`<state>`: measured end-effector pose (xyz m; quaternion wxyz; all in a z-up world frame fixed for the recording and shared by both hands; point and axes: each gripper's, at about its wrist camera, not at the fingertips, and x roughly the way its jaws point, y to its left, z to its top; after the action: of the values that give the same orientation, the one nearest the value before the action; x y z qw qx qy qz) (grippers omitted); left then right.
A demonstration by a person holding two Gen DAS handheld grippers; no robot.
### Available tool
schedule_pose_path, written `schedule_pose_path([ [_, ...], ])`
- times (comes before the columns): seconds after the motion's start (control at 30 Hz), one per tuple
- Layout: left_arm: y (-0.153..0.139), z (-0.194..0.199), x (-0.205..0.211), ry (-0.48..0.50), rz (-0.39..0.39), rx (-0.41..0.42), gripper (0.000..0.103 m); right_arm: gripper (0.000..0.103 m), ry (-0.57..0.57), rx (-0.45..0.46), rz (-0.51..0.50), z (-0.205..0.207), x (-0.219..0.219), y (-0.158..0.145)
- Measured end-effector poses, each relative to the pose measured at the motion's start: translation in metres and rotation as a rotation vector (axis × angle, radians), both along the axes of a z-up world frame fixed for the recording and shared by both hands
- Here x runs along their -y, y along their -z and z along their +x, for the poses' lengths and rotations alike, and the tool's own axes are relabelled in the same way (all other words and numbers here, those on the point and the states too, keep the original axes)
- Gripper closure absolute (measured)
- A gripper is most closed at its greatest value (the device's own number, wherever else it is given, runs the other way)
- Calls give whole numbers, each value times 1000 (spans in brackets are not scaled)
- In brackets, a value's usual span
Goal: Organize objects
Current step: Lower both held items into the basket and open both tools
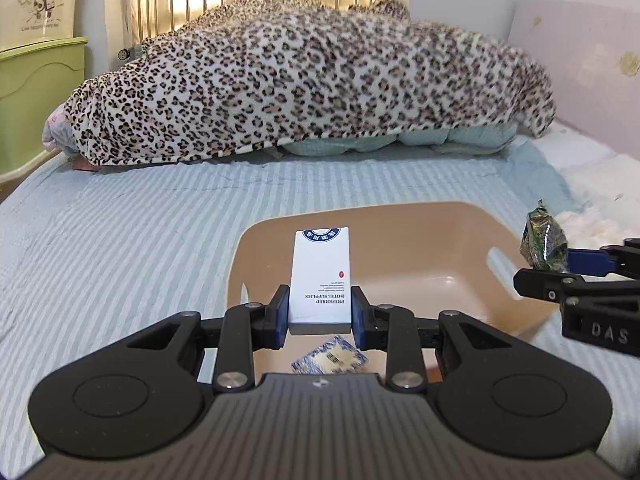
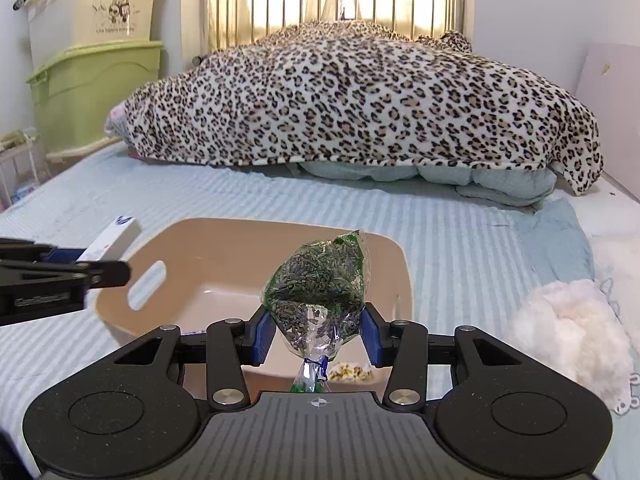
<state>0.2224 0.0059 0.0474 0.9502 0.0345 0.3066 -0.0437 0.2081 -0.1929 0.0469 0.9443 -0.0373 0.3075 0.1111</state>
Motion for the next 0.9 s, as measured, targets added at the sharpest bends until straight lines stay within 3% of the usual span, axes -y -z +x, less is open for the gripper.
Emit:
schedule_pose_path([
  [0.23, 42, 36, 8, -47, 63, -93, 71, 61, 0, -60, -40, 34, -12, 31],
  [0.43, 54, 44, 5, -43, 64, -145, 70, 59, 27, -109, -62, 46, -12, 51],
  [0.47, 53, 43, 4, -42, 56, -145, 70, 50, 29, -107, -61, 45, -12, 51],
  [0.5, 51, 42, 3, -42, 49, -142, 70, 48, 34, -98, -60, 43, -11, 49],
  [0.53, 49, 40, 2, -40, 46, -140, 68, 45, 35, -89, -56, 40, -10, 46],
  [0.6, 43, 36, 1, -42, 48, -136, 48, 40, 38, -76, -50, 34, -8, 39],
  [0.63, 39, 33, 0, -53, 51, -126, 30, 35, 39, -68, -45, 30, -6, 34],
  [0.67, 35, 28, -1, -64, 53, -111, 24, 31, 41, -61, -40, 27, -4, 30],
  [0.9, 12, -6, -8, -60, 30, -86, 12, 14, 45, -39, -22, -10, 6, 3],
])
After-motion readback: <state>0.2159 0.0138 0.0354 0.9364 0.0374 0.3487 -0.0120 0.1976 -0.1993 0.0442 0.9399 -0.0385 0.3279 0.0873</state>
